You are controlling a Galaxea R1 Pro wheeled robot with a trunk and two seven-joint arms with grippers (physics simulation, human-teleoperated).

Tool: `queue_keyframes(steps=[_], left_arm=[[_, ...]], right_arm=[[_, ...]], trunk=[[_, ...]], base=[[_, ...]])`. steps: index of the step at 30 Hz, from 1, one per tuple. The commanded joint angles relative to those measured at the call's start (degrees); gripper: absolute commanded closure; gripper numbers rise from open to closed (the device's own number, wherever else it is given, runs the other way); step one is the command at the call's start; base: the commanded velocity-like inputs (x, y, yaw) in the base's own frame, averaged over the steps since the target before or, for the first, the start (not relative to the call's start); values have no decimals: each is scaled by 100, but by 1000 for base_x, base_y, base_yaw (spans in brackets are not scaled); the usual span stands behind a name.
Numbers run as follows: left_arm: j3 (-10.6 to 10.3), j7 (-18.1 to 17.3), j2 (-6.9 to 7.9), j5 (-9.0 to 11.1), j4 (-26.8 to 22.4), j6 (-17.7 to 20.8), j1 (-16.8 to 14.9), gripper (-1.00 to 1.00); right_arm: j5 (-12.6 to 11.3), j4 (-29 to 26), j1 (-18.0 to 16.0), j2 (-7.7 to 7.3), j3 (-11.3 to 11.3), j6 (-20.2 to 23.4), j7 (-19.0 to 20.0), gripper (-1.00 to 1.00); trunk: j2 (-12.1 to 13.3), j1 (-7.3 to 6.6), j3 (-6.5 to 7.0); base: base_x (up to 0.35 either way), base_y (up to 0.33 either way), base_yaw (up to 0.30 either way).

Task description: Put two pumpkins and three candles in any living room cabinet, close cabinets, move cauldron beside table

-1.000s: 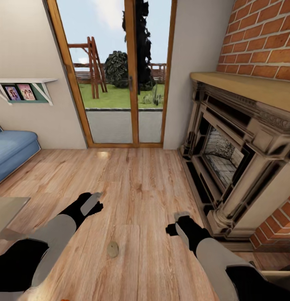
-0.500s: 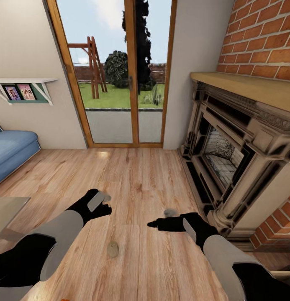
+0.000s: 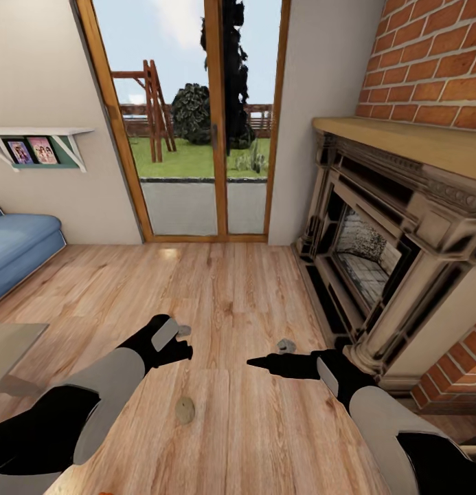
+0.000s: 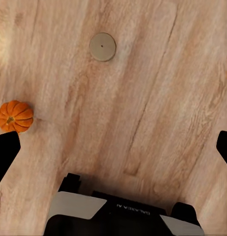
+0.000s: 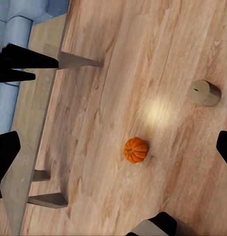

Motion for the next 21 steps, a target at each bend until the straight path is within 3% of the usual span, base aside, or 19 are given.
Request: queue_keyframes(steps=[1, 21], left_arm=[[0, -44, -4, 0, 14, -6, 0, -100], [10, -239, 28, 13, 21, -65, 1, -100]], right_arm=[[-1, 0, 0, 0, -2, 0, 1, -100], [-1, -6, 9, -1, -6, -17, -4, -100]], trunk=[[-42, 22, -18], [-844, 462, -378]], base=[[0, 0, 0], [0, 0, 0]])
